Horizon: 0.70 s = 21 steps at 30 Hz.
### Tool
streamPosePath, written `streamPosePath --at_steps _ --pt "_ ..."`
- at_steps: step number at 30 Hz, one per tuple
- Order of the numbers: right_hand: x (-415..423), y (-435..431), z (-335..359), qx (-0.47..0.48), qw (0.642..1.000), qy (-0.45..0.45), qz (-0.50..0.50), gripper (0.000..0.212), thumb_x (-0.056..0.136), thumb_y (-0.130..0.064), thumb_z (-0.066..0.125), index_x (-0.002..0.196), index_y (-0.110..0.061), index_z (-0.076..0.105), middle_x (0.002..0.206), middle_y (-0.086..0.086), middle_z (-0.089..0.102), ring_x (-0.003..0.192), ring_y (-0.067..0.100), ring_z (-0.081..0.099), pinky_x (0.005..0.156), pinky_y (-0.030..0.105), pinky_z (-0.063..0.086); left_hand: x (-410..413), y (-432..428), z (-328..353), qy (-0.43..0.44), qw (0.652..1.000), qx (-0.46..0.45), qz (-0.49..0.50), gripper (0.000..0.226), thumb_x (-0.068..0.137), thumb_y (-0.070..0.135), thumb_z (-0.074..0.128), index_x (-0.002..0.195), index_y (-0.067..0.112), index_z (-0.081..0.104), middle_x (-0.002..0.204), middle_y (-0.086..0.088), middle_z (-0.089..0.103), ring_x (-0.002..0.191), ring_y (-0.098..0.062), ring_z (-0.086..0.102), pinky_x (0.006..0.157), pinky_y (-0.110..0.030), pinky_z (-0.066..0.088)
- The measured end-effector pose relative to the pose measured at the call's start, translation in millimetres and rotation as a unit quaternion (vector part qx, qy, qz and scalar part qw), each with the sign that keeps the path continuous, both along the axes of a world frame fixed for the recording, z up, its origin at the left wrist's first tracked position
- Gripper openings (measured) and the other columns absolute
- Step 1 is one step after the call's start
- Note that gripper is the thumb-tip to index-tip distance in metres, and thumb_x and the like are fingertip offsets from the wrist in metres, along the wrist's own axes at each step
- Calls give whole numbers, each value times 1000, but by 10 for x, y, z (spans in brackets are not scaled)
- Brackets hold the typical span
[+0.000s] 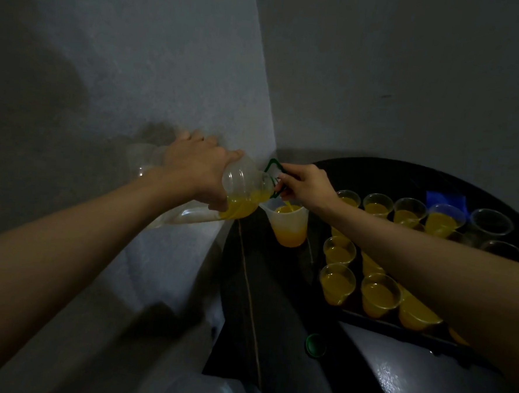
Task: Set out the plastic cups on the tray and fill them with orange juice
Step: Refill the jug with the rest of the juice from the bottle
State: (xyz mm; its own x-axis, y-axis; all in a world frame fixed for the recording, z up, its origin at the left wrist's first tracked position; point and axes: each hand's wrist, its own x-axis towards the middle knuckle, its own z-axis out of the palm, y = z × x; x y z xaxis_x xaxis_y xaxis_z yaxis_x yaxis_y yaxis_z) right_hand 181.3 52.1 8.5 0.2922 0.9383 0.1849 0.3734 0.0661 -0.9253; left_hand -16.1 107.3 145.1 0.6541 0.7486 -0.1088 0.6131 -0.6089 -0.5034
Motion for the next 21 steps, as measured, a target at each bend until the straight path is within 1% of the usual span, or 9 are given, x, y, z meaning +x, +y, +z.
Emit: streamPosePath --at_steps 6,11,16,21 --pt "-17 -31 -60 -3 1000 22 -9 31 102 -16 51 131 -16 63 93 7 72 85 16 72 71 22 60 36 -26 15 6 1000 8 -15 112 68 66 79 158 42 17 142 -8 46 130 -31 43 106 -42 34" --pt "-23 -49 -62 -7 999 32 -8 30 102 -16 51 130 -16 63 95 6 73 87 16 72 76 28 61 49 -18 14 8 1000 13 -21 113 67 66 79 159 42 17 141 -8 46 129 -31 43 104 -42 35" --pt "-32 -54 -105 -11 1000 23 -15 31 102 -16 51 131 -15 62 93 7 73 84 16 73 76 31 62 55 -31 8 13 999 9 -29 111 68 64 79 158 41 18 139 -8 47 127 -30 43 103 -40 34" --pt "-39 -44 -112 -12 999 21 -23 31 102 -17 51 132 -16 61 93 6 73 84 14 73 76 31 62 85 -49 38 22 999 16 -34 110 69 63 79 159 40 19 140 -9 47 128 -31 43 104 -41 34"
